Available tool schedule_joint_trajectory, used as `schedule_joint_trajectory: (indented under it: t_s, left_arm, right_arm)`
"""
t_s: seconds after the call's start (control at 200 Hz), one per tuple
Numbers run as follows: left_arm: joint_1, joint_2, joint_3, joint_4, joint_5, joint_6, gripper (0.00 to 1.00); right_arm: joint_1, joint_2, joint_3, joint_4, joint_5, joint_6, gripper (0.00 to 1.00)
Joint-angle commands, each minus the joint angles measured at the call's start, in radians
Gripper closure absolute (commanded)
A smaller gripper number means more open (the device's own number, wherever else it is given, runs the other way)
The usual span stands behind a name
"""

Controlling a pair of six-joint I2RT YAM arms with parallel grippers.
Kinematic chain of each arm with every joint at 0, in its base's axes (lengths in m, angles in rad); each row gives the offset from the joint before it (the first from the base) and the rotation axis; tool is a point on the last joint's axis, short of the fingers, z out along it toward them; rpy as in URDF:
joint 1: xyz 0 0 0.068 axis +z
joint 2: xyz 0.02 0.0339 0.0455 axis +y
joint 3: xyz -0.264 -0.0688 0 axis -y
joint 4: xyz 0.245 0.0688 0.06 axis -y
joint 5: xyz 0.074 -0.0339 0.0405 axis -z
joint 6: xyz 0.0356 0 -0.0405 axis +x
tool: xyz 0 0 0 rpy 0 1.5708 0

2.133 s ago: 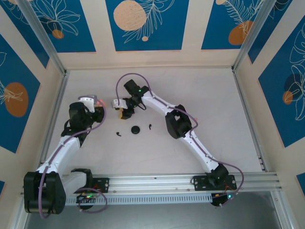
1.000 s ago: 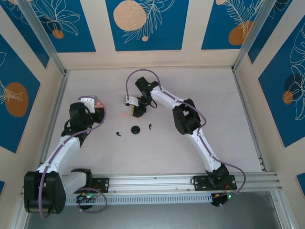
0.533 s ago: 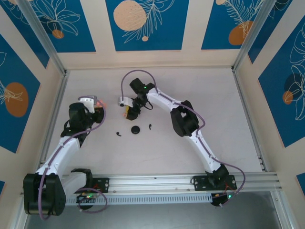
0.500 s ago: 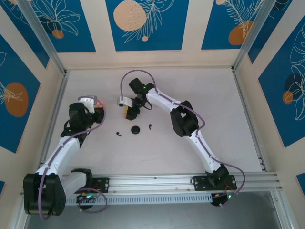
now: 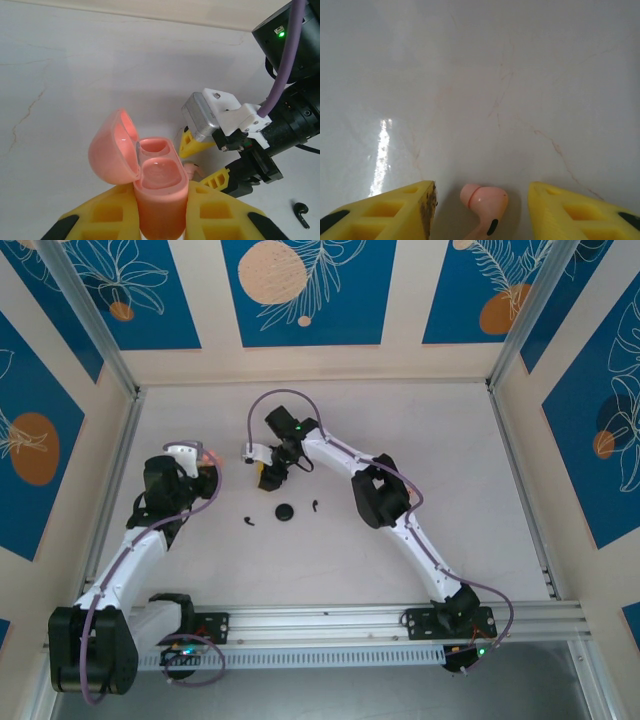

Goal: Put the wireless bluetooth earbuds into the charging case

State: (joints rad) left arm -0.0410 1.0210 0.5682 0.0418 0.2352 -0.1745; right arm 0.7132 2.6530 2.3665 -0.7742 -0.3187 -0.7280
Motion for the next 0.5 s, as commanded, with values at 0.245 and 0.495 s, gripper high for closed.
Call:
schedule_joint_trajectory:
  t_s: [0.245,0.495]
  left_arm:
    - [0.015,-0.010,0.024,-0.004,0.014,0.012,0.88]
    - [0.015,-0.015,0.031,-0.026,0.014,0.025,0.89]
  right_arm:
    - [0.029,0.046,0.057,-0.059,0.058,-0.034,0.62]
    - [0.019,-0.012,-0.008,-0.065,0.063,-0.037,0.69]
